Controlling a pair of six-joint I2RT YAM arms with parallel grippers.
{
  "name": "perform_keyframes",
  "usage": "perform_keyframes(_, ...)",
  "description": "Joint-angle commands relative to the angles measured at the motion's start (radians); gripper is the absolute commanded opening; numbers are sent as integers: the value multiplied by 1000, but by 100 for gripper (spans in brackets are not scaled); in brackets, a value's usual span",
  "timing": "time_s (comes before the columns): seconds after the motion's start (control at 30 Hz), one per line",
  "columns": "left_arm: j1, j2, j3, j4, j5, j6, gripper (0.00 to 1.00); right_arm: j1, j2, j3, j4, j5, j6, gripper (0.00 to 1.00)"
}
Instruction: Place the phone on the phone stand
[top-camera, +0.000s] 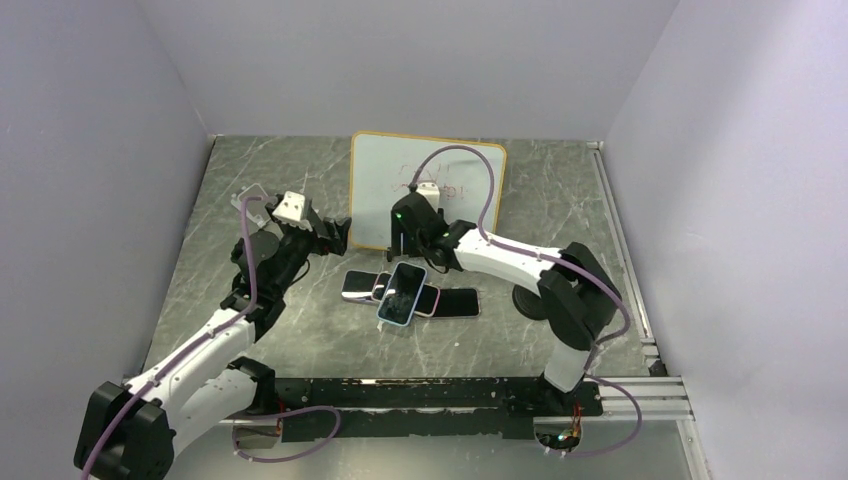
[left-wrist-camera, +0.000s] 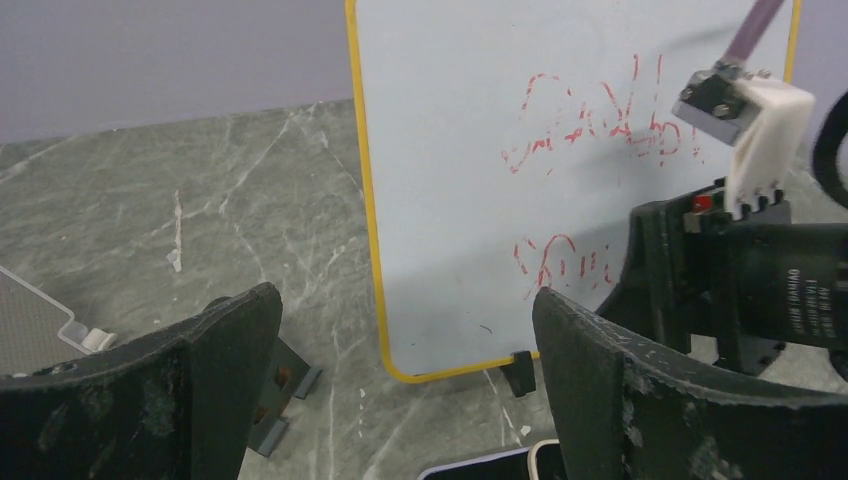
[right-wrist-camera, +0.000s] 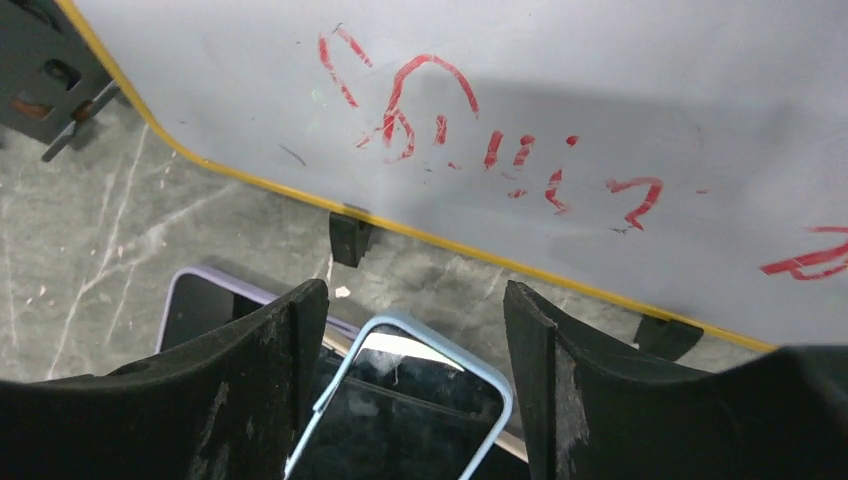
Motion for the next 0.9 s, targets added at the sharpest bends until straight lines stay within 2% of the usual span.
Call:
perform_keyframes(0.0,5,10,20,-2,6,-6,100,-14,83,58,-59,28,35,68)
perform_keyframes(0.23,5,31,29,-5,3,-1,100,-37,170,102,-72,61,34,67)
perform_keyframes(0.5,6,51,34,-1,0,3,100,-122,204,120,-22,50,3,66)
perform_keyframes(0.73,7,43,34,-13,-66,10,100,-168,314,239,13,22,-19,66)
perform_keyframes(0.87,31,51,34,-18,-58,-13,100,-182,390,320,42,-10,-8,66)
